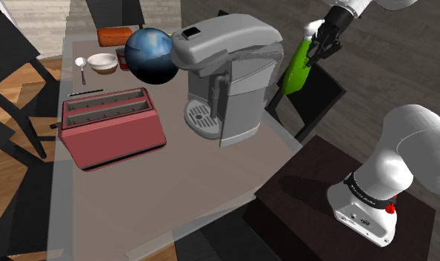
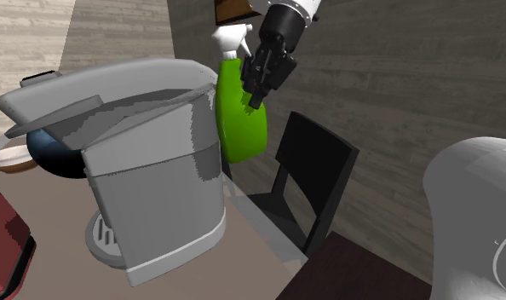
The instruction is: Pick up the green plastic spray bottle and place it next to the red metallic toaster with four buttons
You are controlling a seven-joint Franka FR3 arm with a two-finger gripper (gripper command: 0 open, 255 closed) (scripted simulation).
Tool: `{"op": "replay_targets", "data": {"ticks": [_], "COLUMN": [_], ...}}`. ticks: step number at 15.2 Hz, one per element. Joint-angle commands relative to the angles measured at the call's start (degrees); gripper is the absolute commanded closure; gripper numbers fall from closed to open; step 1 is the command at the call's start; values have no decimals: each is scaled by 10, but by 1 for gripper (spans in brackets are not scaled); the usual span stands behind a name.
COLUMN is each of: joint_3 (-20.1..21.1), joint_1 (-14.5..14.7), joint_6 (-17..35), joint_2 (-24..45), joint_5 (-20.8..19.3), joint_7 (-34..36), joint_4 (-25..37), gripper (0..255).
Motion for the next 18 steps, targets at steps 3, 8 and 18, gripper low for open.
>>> {"op": "replay_targets", "data": {"ticks": [3, 8, 18], "joint_3": [12, 25, 77], "joint_1": [3, 8, 71], "joint_6": [-26, -58, 18], "joint_2": [0, 4, 67], "joint_5": [7, 15, 70], "joint_7": [10, 21, 90], "joint_4": [27, 64, 64], "gripper": [255, 255, 255]}}
